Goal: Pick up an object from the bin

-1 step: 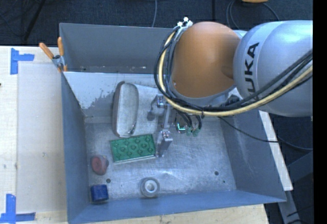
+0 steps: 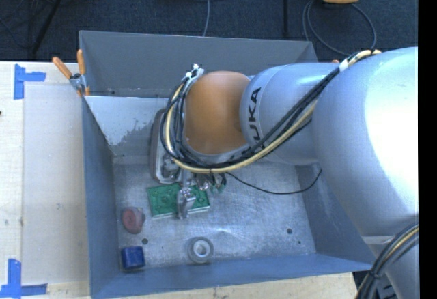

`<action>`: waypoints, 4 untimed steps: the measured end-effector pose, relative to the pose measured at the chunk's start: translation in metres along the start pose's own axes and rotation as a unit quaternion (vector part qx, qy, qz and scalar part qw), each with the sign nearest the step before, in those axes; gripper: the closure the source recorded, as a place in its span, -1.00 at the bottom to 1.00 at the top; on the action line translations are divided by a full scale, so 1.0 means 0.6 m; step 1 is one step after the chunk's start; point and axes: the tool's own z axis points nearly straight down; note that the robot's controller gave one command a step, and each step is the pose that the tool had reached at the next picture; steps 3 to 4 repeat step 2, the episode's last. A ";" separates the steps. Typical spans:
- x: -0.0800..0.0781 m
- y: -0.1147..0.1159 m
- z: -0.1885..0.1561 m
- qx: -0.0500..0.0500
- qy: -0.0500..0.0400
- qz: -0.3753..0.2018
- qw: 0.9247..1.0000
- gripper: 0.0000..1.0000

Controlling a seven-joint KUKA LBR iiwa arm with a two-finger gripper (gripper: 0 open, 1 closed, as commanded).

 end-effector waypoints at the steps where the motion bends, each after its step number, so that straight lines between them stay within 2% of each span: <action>1: 0.002 -0.001 -0.002 0.000 0.002 0.002 1.000 1.00; 2: 0.015 0.006 -0.225 0.001 -0.002 -0.065 0.998 1.00; 4: 0.015 0.006 -0.225 0.001 -0.002 -0.065 0.998 1.00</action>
Offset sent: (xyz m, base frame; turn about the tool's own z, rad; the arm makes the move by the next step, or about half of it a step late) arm 0.0000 0.0000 0.0000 0.0000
